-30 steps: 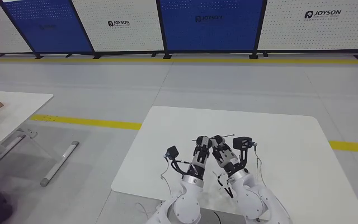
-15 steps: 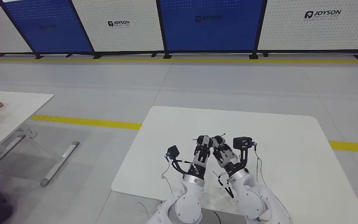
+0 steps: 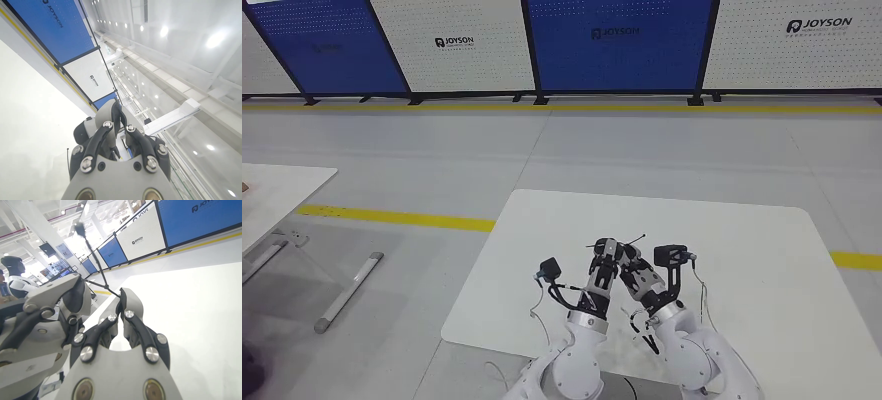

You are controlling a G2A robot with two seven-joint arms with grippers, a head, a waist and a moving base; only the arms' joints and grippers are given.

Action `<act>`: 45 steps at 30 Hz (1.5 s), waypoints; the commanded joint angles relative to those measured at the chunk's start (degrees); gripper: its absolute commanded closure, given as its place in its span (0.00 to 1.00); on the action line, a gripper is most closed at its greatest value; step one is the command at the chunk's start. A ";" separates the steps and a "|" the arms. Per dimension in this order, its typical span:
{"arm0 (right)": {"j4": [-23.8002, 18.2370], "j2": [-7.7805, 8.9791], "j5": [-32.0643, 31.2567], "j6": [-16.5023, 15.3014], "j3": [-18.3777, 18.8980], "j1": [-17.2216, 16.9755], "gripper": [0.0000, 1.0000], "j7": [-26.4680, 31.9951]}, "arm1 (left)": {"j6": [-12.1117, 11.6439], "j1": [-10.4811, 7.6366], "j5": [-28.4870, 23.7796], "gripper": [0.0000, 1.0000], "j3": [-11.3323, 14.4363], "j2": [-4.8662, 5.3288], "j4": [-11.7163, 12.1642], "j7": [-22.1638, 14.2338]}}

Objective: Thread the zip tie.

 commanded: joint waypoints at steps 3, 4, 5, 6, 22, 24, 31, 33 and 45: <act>0.15 0.05 -0.09 0.06 -0.05 0.03 1.00 0.22 | -0.26 0.31 0.26 1.00 -0.07 0.04 -1.02 -0.16; 0.17 0.06 -0.14 0.06 -0.06 0.04 1.00 0.29 | -0.31 0.38 0.33 1.00 -0.07 0.05 -1.31 -0.19; 0.16 0.07 -0.16 0.08 -0.07 0.04 1.00 0.34 | -0.34 0.46 0.39 1.00 -0.08 0.06 -1.55 -0.23; 0.16 0.08 -0.17 0.09 -0.08 0.03 1.00 0.39 | -0.39 0.54 0.41 1.00 -0.06 0.06 -1.85 -0.27; 0.66 0.29 -0.24 -0.17 -0.20 -0.22 1.00 0.63 | -0.97 1.80 1.51 1.00 0.37 0.13 -5.40 -0.30; 0.70 0.32 -0.20 -0.27 -0.20 -0.25 1.00 0.54 | -1.01 2.04 1.77 1.00 0.43 0.15 -5.74 -0.24; -0.27 0.31 2.52 0.23 0.83 -0.97 0.00 -1.64 | 0.48 1.68 4.46 1.00 -0.38 0.11 -3.64 2.66; -1.26 0.41 3.03 0.54 1.63 -1.51 0.00 -2.32 | 0.75 1.17 4.54 1.00 -0.78 0.03 -2.32 3.73; -12.77 1.56 9.91 3.34 13.87 -10.38 0.00 -13.81 | 2.50 -0.10 5.86 1.00 -3.28 -0.09 4.13 6.78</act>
